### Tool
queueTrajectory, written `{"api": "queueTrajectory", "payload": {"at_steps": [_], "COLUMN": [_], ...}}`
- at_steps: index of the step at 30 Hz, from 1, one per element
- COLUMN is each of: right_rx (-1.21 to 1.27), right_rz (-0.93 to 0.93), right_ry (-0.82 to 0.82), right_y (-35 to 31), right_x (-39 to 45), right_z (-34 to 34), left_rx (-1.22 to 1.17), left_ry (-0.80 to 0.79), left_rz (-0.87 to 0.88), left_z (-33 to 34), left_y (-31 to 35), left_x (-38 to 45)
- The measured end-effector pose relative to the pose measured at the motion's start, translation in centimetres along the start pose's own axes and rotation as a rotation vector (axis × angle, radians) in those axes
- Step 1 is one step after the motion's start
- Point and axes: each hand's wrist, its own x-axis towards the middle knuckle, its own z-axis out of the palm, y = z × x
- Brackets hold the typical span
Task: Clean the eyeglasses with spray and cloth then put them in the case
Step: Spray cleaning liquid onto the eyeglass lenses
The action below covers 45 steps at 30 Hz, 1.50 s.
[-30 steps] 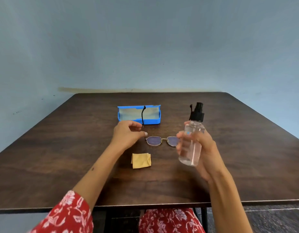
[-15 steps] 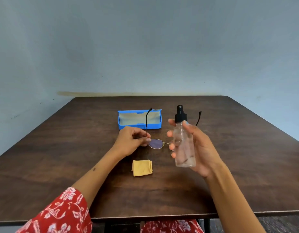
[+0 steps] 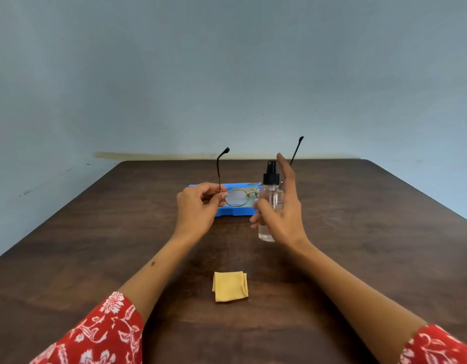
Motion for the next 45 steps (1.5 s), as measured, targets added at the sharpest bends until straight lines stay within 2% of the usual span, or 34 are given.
{"api": "queueTrajectory", "payload": {"at_steps": [4, 6, 11, 18, 20, 22, 24, 28, 31, 34, 37, 40, 42, 44, 45], "right_rx": [0.198, 0.263, 0.118, 0.178, 0.007, -0.367, -0.679, -0.962, -1.022, -0.855, -0.506, 0.121, 0.366, 0.373, 0.257], "right_rz": [0.109, 0.121, 0.049, 0.083, -0.016, -0.239, -0.360, -0.390, -0.376, -0.356, -0.323, -0.028, 0.131, 0.168, 0.125], "right_ry": [-0.123, -0.127, -0.125, -0.183, -0.130, -0.081, -0.051, 0.022, 0.091, 0.032, -0.061, -0.127, -0.140, -0.136, -0.130], "right_y": [0.8, 0.7, 0.5, 0.4, 0.3, 0.3, 0.1, 0.0, -0.2, -0.3, -0.1, -0.5, -0.7, -1.0, -1.1], "right_x": [0.0, 0.3, -0.3, -1.0, -1.0, -0.8, -0.6, -0.6, -0.9, -1.0, -1.1, -1.0, -0.9, -0.9, -1.0], "right_z": [1.0, 1.4, 1.6, 0.8, 0.6, 0.3, 0.1, 0.0, 0.0, 0.3, 0.4, 0.5, 0.4, 0.4, 0.3], "left_rx": [-0.001, -0.006, 0.005, 0.001, -0.009, -0.019, -0.028, 0.003, 0.041, 0.042, 0.037, 0.056, 0.067, 0.064, 0.066], "left_ry": [0.025, 0.041, 0.073, 0.075, 0.086, 0.102, 0.117, 0.157, 0.176, 0.189, 0.188, 0.185, 0.187, 0.180, 0.174], "left_rz": [0.005, 0.006, 0.023, 0.035, 0.033, 0.034, 0.049, 0.108, 0.160, 0.194, 0.209, 0.212, 0.207, 0.209, 0.211], "left_z": [-0.1, -0.1, -0.3, -0.5, -0.6, -0.6, -0.6, -0.8, -1.0, -1.2, -1.4, -1.4, -1.4, -1.3, -1.2], "left_y": [-0.3, -0.5, -0.7, -0.1, -0.1, 0.1, 0.3, 1.0, 1.3, 1.4, 1.4, 1.4, 1.3, 1.2, 1.3], "left_x": [0.5, 0.5, 0.3, -0.2, -0.2, -0.3, -0.4, -0.7, -0.7, -0.7, -0.8, -0.7, -0.7, -0.6, -0.7]}}
